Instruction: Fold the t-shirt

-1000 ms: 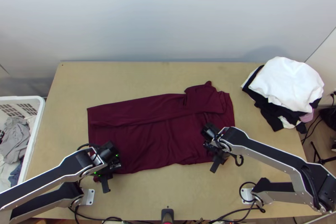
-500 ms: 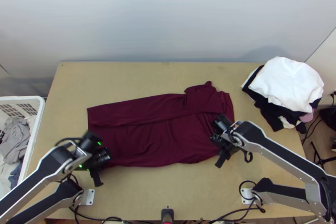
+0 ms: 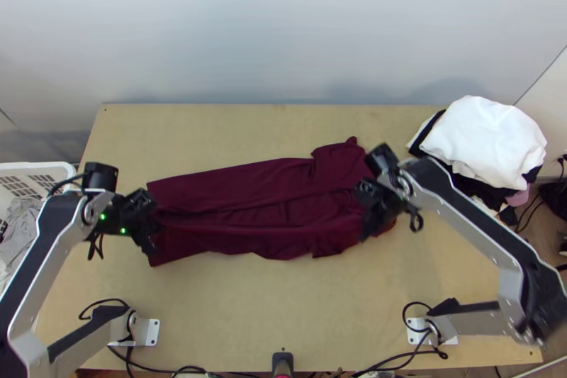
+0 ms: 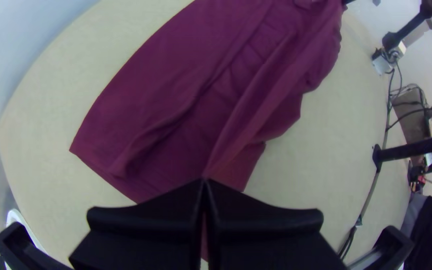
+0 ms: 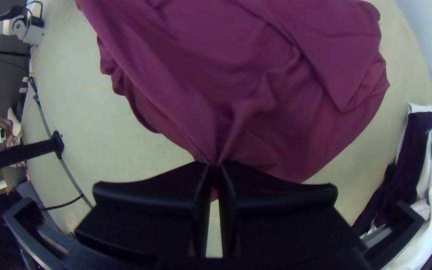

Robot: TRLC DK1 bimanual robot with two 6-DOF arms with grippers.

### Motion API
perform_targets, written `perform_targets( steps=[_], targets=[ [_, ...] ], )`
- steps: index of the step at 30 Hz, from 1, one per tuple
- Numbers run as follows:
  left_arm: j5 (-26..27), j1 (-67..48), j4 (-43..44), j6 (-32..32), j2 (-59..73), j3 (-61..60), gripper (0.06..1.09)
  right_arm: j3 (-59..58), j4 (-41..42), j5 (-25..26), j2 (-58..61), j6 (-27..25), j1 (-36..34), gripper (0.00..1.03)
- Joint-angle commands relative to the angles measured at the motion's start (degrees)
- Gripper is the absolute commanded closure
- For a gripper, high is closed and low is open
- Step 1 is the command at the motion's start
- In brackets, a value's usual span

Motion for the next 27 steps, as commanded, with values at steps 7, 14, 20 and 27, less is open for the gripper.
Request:
perform_targets(
  steps=[7, 14, 20, 27],
  targets=[
    [1.9, 6.2, 9.4, -3.8, 14.5, 3.1, 1.05, 29.5, -7.1, -11.9, 26.6, -4.0, -11.8, 1.00],
    [1.7, 4.5, 9.1, -4.9, 14.7, 1.7, 1.05, 50.8, -14.6, -13.3, 39.9, -5.5, -13.1, 1.00],
    [-2.5, 3.1, 14.1, -5.3, 14.9, -3.1, 1.05, 53.1, -14.6, -13.3, 48.6, -6.6, -13.2, 1.00],
    [-5.4, 4.5, 18.7, -7.3, 22.3, 2.4, 1.05, 53.8, -14.1, -12.3, 53.4, -7.0, -15.5, 1.00]
  ],
)
